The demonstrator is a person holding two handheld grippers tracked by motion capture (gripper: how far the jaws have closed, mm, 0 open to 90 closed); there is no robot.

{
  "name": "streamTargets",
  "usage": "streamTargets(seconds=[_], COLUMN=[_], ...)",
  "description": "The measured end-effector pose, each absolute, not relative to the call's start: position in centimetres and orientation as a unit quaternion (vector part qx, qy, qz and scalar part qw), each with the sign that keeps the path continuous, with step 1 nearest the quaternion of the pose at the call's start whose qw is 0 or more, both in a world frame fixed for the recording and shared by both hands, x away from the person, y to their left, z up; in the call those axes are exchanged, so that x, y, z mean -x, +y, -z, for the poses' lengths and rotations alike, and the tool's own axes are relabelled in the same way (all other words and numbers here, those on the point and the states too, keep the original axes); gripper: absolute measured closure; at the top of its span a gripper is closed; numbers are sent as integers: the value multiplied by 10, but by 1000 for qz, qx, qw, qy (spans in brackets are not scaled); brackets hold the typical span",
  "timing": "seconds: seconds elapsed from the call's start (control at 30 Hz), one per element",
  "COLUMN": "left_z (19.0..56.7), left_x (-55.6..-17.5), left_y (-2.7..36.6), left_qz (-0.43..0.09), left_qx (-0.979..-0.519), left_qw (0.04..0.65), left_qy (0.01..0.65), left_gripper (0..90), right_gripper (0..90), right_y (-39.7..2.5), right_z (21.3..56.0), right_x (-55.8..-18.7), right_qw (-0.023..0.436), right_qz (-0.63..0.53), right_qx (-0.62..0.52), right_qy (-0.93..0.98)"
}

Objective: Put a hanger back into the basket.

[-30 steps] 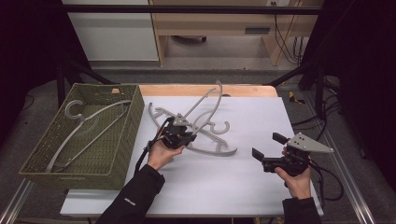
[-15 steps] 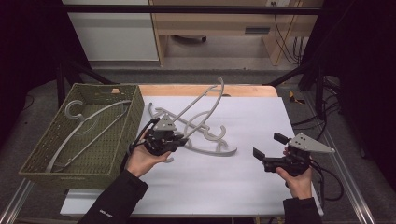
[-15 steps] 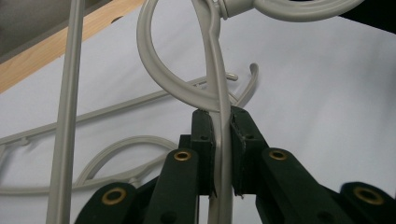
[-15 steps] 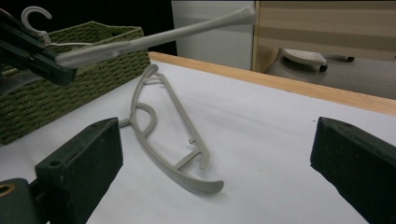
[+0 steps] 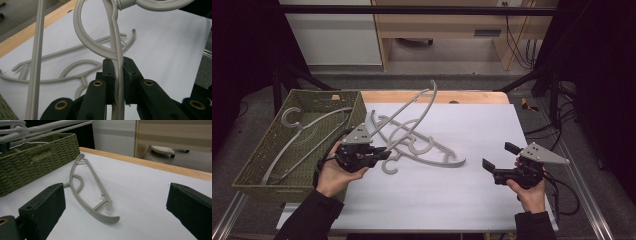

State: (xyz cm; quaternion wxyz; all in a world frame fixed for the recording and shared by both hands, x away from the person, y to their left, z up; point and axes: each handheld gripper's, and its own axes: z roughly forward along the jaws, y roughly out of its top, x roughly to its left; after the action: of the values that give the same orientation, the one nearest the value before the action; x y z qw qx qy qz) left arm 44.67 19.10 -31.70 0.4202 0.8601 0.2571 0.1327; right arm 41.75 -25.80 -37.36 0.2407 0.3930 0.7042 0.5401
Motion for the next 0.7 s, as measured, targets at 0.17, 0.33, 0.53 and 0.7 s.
streamTargets(seconds=[0.17,0.33,0.53,0.7], left_z=[309,305,303,303], left_x=[-442,-438,-437,-437], left_y=[209,230,252,280], left_qz=[-136,-143,-145,-155], left_qx=[-860,-857,-857,-851], left_qw=[420,417,411,408], left_qy=[256,265,274,291], left_gripper=[815,815,815,815], right_gripper=[24,24,24,24], right_y=[-257,-257,-257,-256], right_z=[374,374,374,375], right_x=[-418,-417,-418,-418], right_qw=[241,241,240,239], right_qz=[-539,-539,-537,-537], right_qx=[-393,-393,-394,-394], right_qy=[705,705,706,707])
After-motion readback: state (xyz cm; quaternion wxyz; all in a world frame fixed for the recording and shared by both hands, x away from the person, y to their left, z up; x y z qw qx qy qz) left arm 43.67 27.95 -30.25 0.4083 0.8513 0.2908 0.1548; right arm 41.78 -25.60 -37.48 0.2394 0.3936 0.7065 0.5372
